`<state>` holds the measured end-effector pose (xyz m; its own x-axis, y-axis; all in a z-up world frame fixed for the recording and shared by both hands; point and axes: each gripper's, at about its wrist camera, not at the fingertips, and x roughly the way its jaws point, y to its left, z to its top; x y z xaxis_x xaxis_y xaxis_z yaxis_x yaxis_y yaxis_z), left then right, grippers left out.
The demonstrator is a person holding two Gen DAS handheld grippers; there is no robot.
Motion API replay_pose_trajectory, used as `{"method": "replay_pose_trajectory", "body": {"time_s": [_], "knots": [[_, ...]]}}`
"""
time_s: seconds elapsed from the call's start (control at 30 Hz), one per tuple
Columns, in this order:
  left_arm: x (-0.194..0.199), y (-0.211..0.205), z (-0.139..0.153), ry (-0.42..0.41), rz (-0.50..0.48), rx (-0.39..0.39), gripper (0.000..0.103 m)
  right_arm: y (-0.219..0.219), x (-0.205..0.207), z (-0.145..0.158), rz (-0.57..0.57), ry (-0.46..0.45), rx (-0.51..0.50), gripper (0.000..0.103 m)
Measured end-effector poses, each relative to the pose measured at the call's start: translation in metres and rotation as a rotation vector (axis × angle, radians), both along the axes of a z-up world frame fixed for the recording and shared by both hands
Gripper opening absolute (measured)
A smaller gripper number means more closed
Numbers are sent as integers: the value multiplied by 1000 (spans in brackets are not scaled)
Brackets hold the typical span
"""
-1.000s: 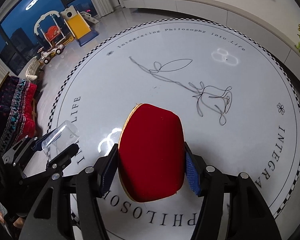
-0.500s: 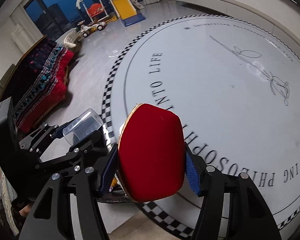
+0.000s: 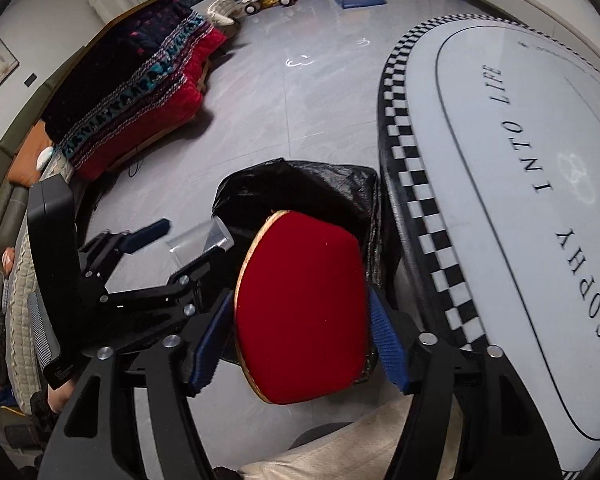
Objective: Collect trash
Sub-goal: 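Carry the clear cup and red paddle to the trash bag, then open both tools over the trash bag, releasing cup and paddle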
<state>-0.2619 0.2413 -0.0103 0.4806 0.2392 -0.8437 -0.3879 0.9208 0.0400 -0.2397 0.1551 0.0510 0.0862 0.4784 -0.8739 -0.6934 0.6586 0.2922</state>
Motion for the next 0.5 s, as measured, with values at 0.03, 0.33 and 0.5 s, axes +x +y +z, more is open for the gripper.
{"method": "replay_pose_trajectory", "body": {"time_s": [0.03,0.33,0.5], "knots": [[-5,6,-3,4,26,23,97,4,-2,-2,-5,-11,-9,80],[-25,41,-12,18,131,-20,97,5,-10,-6,1,-32,-19,80],[-19,36,-13,21,113,-19,97,-3,-6,-6,-12,-18,-3,80]]}}
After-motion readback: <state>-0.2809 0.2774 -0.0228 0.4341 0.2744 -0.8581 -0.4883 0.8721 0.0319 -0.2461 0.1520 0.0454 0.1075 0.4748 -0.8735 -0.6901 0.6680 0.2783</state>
